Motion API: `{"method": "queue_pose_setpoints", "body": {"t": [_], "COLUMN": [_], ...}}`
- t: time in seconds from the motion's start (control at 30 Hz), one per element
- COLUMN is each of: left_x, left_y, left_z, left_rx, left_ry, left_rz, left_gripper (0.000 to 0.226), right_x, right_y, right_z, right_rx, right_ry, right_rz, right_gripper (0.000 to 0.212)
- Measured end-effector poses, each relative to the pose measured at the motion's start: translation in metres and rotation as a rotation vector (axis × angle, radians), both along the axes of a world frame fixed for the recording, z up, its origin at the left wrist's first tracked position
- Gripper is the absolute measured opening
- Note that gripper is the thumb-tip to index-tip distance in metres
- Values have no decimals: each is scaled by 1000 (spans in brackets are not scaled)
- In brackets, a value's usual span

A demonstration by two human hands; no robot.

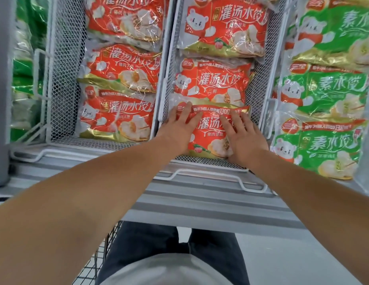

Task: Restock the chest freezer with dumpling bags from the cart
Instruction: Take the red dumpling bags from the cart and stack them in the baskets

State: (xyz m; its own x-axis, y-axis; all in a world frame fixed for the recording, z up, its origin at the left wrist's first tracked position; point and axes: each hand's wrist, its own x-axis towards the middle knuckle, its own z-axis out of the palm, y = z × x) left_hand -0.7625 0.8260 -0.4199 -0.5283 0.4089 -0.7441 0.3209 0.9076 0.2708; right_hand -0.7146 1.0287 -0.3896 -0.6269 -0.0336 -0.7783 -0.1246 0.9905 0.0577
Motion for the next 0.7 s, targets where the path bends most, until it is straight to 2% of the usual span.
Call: {"method": "queue_pose_setpoints", "body": {"t": [0.1, 0.33, 0.53, 0.7], "left_x": [-10, 14, 69, 127], "left_y": [4, 10, -1, -33], "left_z": [15, 75, 134, 174], "left_rx": [34, 149, 209, 216], "left_ry": [11, 235, 467, 544], "left_rz": [38, 294, 457, 635], "left_gripper": [112, 65, 58, 59], "right_x": [-4, 2, 22, 50], "right_y": [1, 5, 3, -24], "right_z": [15, 63, 101, 137], "right_rx": [-83, -208, -315, -319], "right_ry": [4, 254, 401, 442], "right_rz": [-12, 12, 4, 68], "right_gripper": [124, 86, 77, 79]}}
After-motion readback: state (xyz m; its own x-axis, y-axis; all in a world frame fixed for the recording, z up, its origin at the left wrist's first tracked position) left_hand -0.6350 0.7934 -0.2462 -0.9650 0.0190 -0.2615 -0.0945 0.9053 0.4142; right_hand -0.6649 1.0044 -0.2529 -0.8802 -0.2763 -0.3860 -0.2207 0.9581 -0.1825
